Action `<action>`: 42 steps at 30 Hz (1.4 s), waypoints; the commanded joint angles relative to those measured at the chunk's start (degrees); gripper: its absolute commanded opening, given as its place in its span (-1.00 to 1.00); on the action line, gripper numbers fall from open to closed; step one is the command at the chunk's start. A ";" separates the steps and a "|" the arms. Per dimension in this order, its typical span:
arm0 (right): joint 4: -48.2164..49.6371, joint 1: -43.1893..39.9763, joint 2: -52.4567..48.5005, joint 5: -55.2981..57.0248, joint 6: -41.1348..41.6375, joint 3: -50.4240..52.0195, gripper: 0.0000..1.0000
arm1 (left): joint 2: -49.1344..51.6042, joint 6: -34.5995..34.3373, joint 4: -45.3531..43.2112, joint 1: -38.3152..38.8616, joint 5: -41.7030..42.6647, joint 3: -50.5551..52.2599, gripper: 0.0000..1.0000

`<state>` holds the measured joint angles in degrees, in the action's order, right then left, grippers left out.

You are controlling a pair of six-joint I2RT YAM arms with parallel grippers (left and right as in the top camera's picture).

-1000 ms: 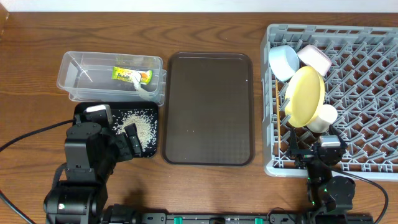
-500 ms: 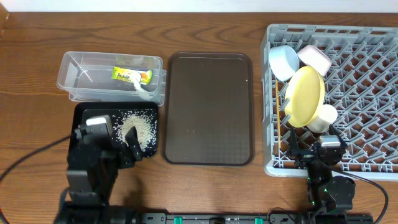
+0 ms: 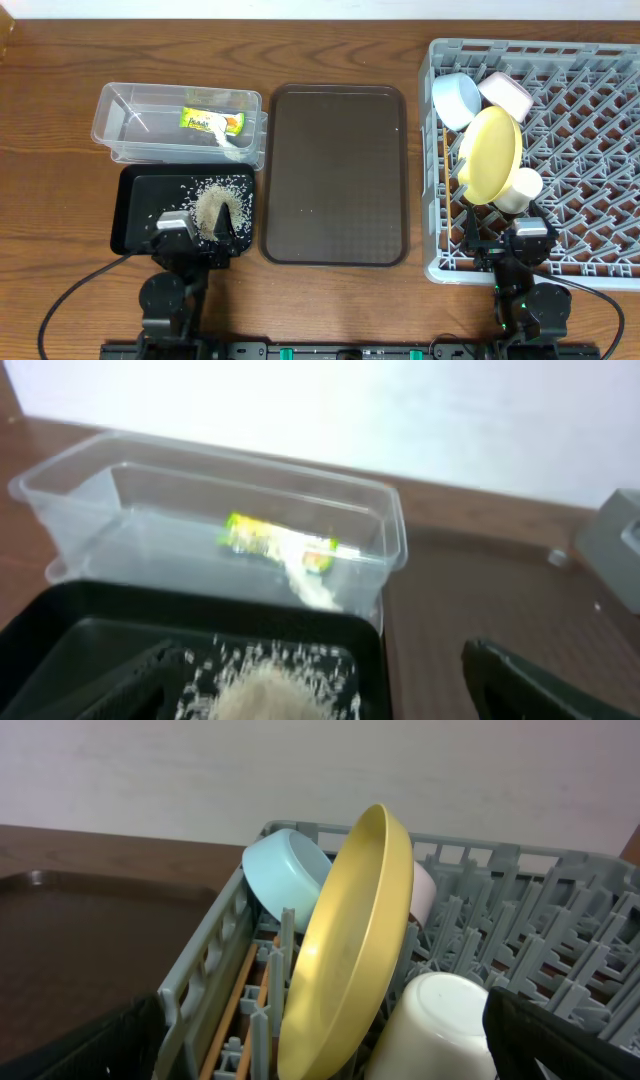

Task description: Sort waste into correct bins and load items into the dishwasher rack

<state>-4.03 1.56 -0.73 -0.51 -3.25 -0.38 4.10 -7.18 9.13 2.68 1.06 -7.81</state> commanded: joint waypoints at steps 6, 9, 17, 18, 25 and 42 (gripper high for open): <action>-0.22 -0.48 0.24 -0.59 -0.68 0.07 0.98 | -4.00 2.54 -11.17 -0.13 -0.94 7.61 0.81; -0.22 -0.48 0.24 -0.57 -0.68 0.07 0.99 | -4.00 2.95 -10.27 -0.13 -1.79 7.61 0.81; -0.22 -0.48 0.24 -0.57 -0.68 0.07 0.98 | -4.00 2.23 -4.94 -0.09 -1.55 7.58 0.81; -0.22 -0.48 0.24 -0.59 -0.68 0.07 0.98 | -4.00 2.23 -4.94 -0.09 -1.55 7.58 0.81; -0.20 -0.48 0.24 -0.59 -0.68 0.07 0.98 | -3.87 2.23 -4.94 -0.09 -1.55 7.58 0.81; -0.22 -0.48 0.24 -0.59 -0.68 0.07 0.99 | -3.87 2.23 -4.94 -0.09 -1.55 7.58 0.81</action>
<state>-4.03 1.56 -0.73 -0.51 -3.22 -0.38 0.62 -5.67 1.41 2.68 0.91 -0.91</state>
